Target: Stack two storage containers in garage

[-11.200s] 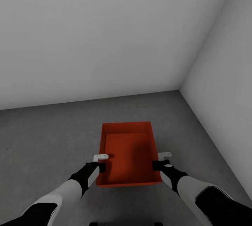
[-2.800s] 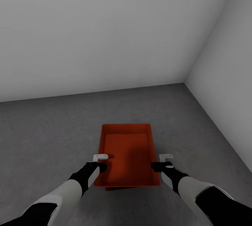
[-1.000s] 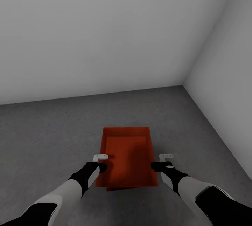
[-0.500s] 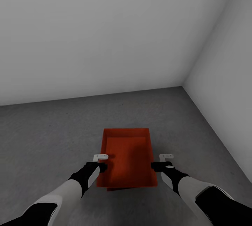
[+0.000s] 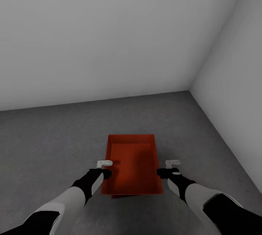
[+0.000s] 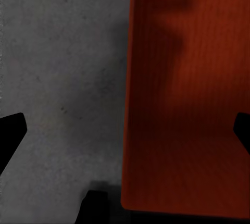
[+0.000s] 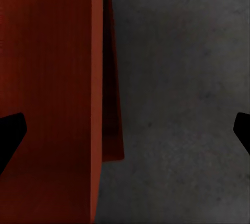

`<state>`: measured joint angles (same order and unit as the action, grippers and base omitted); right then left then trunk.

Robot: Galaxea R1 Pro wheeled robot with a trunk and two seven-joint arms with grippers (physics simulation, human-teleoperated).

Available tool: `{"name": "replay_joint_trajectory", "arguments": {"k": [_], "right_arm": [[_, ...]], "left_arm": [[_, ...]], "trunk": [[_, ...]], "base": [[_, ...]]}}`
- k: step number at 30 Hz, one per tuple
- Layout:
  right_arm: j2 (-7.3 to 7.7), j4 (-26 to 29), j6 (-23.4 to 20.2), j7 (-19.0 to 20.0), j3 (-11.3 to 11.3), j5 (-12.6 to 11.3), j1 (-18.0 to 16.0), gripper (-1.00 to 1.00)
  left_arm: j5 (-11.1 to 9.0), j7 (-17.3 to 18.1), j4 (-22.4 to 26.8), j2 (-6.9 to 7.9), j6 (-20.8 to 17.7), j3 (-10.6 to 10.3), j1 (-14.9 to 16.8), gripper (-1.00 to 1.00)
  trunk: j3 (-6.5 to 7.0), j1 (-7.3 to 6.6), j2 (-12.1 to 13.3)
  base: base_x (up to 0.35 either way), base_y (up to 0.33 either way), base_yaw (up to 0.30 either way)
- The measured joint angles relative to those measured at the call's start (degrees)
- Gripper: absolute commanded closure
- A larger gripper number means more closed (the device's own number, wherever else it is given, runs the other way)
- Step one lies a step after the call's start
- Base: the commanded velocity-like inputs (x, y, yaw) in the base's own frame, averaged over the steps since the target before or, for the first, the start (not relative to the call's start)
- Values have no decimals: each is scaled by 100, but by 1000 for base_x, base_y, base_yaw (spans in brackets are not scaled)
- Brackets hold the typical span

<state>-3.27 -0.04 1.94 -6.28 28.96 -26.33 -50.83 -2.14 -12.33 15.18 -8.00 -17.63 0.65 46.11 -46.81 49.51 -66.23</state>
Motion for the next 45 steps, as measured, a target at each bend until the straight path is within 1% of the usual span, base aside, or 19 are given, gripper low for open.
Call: {"name": "replay_joint_trajectory", "arguments": {"k": [36,45], "right_arm": [[-22,0,0,-2,0,2,-1,-100],[-30,0,0,-9,0,0,-2,-100]], "left_arm": [[9,-2,0,-7,2,0,1,-100],[15,6,5,-5,17,0,2,-100]], "trunk": [[647,-791,1445],[663,-792,1446]], "base": [[0,0,0],[0,0,0]]}}
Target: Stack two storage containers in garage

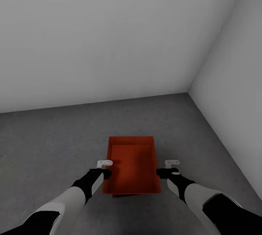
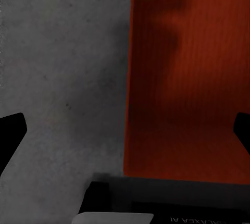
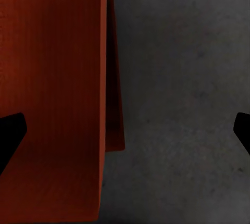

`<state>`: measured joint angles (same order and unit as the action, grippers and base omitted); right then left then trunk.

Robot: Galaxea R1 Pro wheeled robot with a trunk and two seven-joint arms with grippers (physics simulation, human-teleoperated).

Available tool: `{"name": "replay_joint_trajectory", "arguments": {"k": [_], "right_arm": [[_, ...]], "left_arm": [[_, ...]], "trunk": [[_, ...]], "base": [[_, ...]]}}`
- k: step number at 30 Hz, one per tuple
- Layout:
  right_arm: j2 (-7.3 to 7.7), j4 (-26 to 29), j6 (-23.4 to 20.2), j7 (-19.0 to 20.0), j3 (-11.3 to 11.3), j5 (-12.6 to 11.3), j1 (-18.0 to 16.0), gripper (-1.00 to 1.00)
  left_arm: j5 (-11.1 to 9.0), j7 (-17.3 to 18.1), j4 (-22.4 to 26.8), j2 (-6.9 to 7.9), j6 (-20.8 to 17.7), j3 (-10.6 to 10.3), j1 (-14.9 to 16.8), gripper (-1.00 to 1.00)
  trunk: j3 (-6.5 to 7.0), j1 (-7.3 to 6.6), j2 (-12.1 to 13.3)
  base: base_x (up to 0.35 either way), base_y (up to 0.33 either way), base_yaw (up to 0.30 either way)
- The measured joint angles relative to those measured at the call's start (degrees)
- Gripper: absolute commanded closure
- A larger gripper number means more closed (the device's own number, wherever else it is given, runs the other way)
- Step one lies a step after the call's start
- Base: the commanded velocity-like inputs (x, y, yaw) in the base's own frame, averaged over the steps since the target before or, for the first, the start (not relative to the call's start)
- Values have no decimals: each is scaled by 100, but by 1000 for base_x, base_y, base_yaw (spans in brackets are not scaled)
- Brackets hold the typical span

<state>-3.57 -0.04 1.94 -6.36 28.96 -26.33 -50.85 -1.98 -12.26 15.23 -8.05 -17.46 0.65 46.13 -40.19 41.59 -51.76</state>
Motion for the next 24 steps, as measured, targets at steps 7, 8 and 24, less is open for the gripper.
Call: {"name": "replay_joint_trajectory", "arguments": {"k": [7,8,24], "right_arm": [[-3,0,0,0,-2,0,1,-100],[-5,0,0,0,-1,0,2,-100],[-10,0,0,0,-1,0,2,-100]], "left_arm": [[4,0,4,1,9,0,-4,-100],[2,0,4,0,6,0,-3,-100],[8,0,-3,-1,-1,0,-1,-100]], "trunk": [[58,0,0],[67,0,0],[212,0,0]], "base": [[0,0,0],[0,0,0],[0,0,0]]}}
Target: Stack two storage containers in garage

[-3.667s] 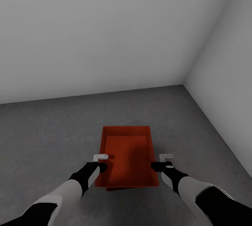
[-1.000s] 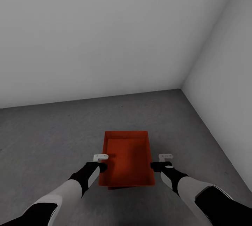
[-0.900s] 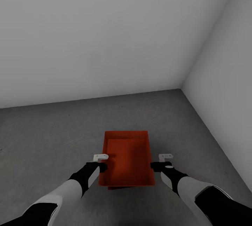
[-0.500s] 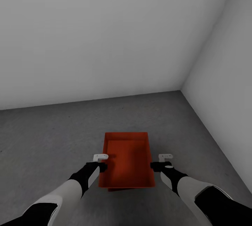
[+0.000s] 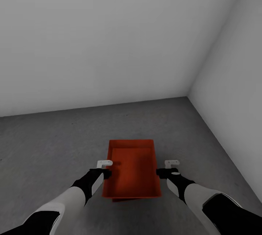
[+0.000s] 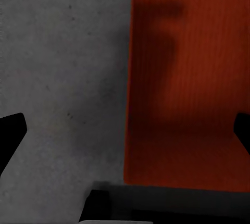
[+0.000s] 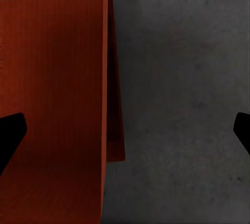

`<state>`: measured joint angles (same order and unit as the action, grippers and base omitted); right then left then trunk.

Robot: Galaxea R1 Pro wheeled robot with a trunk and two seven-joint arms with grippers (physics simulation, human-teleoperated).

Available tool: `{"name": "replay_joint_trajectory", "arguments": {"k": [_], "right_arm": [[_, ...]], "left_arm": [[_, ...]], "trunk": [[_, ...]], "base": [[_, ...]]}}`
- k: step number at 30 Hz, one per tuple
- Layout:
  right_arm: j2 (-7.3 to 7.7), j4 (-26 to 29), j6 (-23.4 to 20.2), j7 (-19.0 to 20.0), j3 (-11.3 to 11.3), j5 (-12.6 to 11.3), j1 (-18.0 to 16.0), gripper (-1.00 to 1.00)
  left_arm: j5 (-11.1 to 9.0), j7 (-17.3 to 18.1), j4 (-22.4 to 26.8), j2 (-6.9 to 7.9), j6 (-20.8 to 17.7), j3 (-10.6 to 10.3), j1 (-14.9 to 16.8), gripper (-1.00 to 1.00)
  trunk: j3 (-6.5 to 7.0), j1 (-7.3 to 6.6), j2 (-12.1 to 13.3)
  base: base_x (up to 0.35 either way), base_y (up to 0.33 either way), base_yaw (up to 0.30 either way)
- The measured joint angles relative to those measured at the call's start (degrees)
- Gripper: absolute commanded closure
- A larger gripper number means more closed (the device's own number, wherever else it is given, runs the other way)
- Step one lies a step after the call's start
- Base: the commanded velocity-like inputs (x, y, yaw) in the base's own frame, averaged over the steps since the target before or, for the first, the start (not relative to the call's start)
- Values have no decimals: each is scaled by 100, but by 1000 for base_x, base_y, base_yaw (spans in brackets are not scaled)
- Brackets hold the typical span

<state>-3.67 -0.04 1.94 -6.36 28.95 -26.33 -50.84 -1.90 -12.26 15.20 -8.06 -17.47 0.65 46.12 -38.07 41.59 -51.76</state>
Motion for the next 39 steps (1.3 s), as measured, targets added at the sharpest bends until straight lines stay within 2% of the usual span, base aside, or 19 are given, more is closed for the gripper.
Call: {"name": "replay_joint_trajectory", "arguments": {"k": [18,26,29,35,39], "right_arm": [[-22,-24,0,0,-6,0,2,-100],[-43,-42,0,-1,-7,-8,-5,-100],[-38,-49,-1,-1,-7,-9,-3,-100],[-7,-106,-3,-5,-7,-12,-1,-100],[11,-120,-3,-3,-7,-13,0,-100]], "left_arm": [[-65,19,-46,42,59,8,-4,-100],[-74,53,-646,53,121,19,-6,-100],[-79,53,-883,69,376,24,-6,-100],[-87,65,-991,186,594,29,-6,-100],[-191,81,-965,245,609,35,-5,-100]], "trunk": [[163,0,0],[235,0,0],[262,0,0],[316,0,0],[352,0,0]], "base": [[0,0,0],[0,0,0],[0,0,0],[0,0,0],[0,0,0]]}}
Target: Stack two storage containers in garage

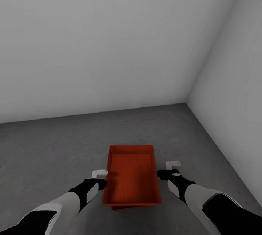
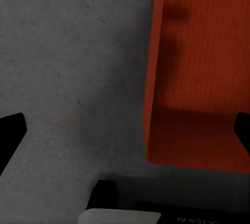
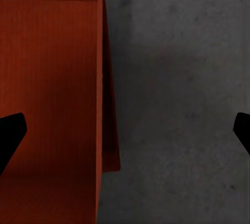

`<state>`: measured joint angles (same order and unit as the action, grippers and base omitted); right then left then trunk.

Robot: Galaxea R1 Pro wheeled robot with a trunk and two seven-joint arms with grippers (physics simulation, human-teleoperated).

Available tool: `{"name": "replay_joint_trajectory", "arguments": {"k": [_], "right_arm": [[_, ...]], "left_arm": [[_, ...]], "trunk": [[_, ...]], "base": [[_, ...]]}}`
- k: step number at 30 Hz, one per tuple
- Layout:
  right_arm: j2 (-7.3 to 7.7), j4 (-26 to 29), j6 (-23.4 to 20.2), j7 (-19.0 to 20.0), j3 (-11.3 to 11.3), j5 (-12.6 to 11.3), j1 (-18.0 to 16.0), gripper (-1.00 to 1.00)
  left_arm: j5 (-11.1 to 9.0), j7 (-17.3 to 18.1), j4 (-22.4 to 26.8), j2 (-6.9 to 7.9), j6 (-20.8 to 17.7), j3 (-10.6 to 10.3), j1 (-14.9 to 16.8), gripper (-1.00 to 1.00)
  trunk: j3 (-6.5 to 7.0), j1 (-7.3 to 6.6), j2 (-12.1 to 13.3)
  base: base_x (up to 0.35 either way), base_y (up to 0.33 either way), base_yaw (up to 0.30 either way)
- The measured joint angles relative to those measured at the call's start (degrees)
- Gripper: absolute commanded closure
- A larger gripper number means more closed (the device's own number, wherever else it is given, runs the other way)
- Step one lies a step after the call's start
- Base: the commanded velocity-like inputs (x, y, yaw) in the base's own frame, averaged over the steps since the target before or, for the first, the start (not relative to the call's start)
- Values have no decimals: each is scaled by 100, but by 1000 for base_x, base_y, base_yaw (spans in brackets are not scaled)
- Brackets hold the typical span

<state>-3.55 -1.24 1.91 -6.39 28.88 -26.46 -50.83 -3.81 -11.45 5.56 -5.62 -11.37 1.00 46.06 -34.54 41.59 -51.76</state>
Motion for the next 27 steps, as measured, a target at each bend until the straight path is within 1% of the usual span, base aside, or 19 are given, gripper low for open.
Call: {"name": "replay_joint_trajectory", "arguments": {"k": [5,18,20,22,24,27], "right_arm": [[-1,-3,0,-2,0,0,0,-100],[20,-11,0,-3,-4,-8,1,-100],[32,-11,0,-3,-6,-9,1,-100],[35,-11,0,-3,-4,-9,1,-100],[37,-12,0,-3,-2,-10,1,-100],[35,-16,0,-3,-3,-11,1,-100]], "left_arm": [[-49,7,35,16,4,0,0,-100],[-52,8,-10,41,4,5,0,-100],[-64,10,-28,114,5,1,1,-100],[-78,18,-37,250,5,1,1,-100],[-137,72,-49,360,5,3,0,-100],[-205,160,-87,426,5,7,2,-100]], "trunk": [[45,0,0],[163,0,0],[181,0,0],[199,0,0],[217,0,0],[244,0,0]], "base": [[0,0,0],[0,0,0],[0,0,0],[0,0,0],[0,0,0],[0,0,0]]}}
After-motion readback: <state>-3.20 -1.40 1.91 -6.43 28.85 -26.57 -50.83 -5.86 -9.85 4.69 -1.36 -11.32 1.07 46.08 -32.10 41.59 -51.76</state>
